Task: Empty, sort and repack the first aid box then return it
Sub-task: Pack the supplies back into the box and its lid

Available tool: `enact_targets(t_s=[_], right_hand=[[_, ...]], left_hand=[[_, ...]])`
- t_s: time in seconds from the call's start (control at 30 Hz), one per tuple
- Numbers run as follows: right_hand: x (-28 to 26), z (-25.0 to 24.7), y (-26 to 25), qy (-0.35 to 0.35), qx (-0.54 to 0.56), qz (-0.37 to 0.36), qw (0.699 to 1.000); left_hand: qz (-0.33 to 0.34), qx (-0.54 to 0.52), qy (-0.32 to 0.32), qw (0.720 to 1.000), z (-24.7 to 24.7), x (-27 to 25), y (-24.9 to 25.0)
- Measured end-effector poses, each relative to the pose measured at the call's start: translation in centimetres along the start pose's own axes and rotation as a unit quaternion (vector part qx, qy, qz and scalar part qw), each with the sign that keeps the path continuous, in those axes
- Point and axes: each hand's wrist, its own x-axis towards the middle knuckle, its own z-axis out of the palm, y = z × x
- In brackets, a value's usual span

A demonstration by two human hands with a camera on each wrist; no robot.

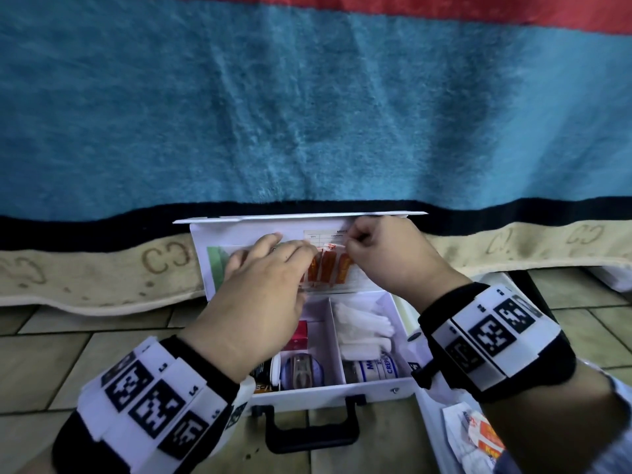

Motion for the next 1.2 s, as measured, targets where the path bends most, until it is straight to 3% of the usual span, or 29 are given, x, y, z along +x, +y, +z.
enact_targets(t_s=[0.13, 0.3, 0.5, 0.7, 1.07, 1.2], right_hand=[[0.2, -0.1, 0.0, -0.013, -0.025, 0.002, 1.000], [-0.1, 0.4, 0.0, -0.018, 0.051, -0.024, 0.998], [-0.1, 0.5, 0.2, -0.023, 0.038, -0.033, 0.998], [-0.3, -0.7, -0.8, -0.018, -0.090, -0.071, 0.993], [-1.0, -1.0, -1.1, -0.042, -0.131, -0.062, 0.989], [-1.1, -0.9, -1.2, -0.040, -0.150, -0.059, 0.986]], left_hand=[[-0.001, 0.004, 0.000, 1.000, 0.0, 0.0, 0.1], [-0.004, 0.010, 0.001, 1.000, 0.2, 0.1, 0.1], [-0.004, 0.014, 0.007, 1.000, 0.2, 0.0, 0.1], [0.001, 0.013, 0.010, 1.000, 0.3, 0.0, 0.1], [0.038, 0.006, 0.082, 0.996, 0.5, 0.3, -0.2], [0.029, -0.006, 0.071, 0.997, 0.6, 0.6, 0.1]])
